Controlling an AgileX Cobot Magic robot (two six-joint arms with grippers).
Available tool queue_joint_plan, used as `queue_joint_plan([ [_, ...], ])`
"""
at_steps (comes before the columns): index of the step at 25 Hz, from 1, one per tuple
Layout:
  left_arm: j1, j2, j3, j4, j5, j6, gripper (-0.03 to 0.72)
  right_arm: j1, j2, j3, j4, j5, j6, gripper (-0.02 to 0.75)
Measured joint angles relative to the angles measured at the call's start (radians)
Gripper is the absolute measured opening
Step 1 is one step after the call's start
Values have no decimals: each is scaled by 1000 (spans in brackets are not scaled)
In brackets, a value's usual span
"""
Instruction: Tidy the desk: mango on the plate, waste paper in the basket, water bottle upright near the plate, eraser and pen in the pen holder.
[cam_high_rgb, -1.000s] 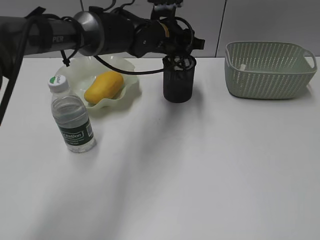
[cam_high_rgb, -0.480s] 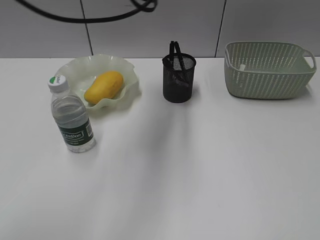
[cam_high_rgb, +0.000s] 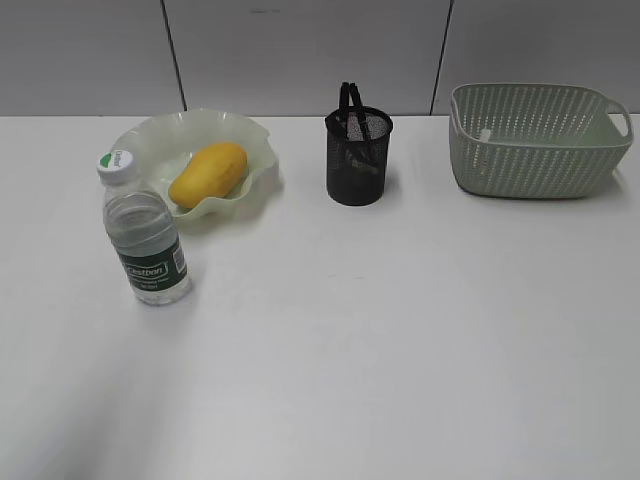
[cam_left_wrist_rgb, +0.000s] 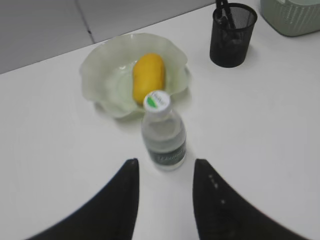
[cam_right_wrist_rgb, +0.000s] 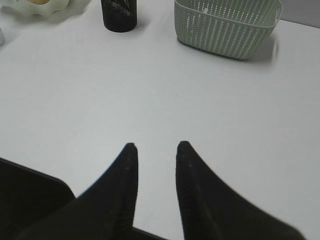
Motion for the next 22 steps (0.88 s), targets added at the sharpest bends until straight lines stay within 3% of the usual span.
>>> queue_joint_plan([
  [5,0,-440,110,-78,257,124,272,0,0,0,3,0,0,225],
  [9,0,-687,164,-85,302,144,263,0,0,0,5,0,0,225],
  [14,-1,-712,231,-88,297,151,258,0,-1,0,9,-2,0,225],
  [22,-2,-710,240,-110,293,156,241,0,-1,0,13,-2,0,225],
])
